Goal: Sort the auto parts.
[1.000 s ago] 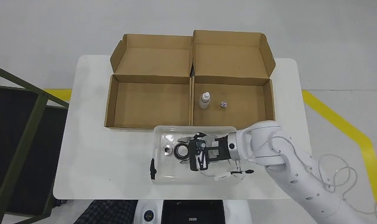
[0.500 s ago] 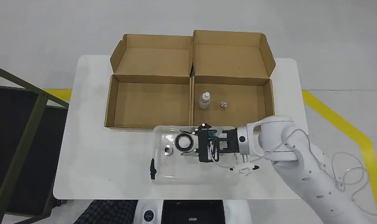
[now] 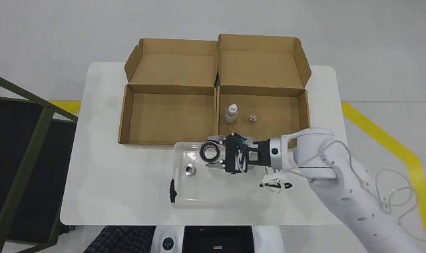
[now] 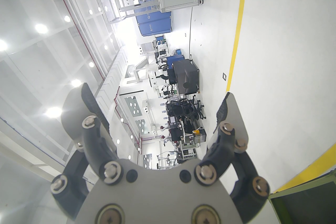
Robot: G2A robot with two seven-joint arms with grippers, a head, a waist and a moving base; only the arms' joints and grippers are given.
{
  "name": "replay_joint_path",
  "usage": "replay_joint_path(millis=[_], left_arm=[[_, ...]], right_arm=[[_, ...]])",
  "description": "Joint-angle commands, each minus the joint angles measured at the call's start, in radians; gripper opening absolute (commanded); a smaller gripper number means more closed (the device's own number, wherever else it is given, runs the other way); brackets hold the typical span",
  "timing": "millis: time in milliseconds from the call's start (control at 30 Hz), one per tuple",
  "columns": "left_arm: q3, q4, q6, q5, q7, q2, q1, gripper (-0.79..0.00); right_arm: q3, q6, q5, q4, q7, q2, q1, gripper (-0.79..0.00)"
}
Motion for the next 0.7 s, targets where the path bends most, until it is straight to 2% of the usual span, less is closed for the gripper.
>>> replay_joint_path(millis=[0, 300, 667], left_arm=[[0.000, 0.000, 0.000, 0.000, 0.000, 0.000, 0.000, 0.000], [0.000, 0.000, 0.000, 0.000, 0.000, 0.000, 0.000, 0.000], [0.000, 0.000, 0.000, 0.000, 0.000, 0.000, 0.000, 0.000]], right_arm=[[-0.010, 0.031, -0.009, 0.013, -0.004, -0.004, 0.009, -0.785], [-0.102, 0.156, -0.045, 0.104, -0.014, -0.039, 0.117, -0.785], [-0.257, 0.275, -0.037, 0.302, 0.004, -0.113, 0.301, -0.785]])
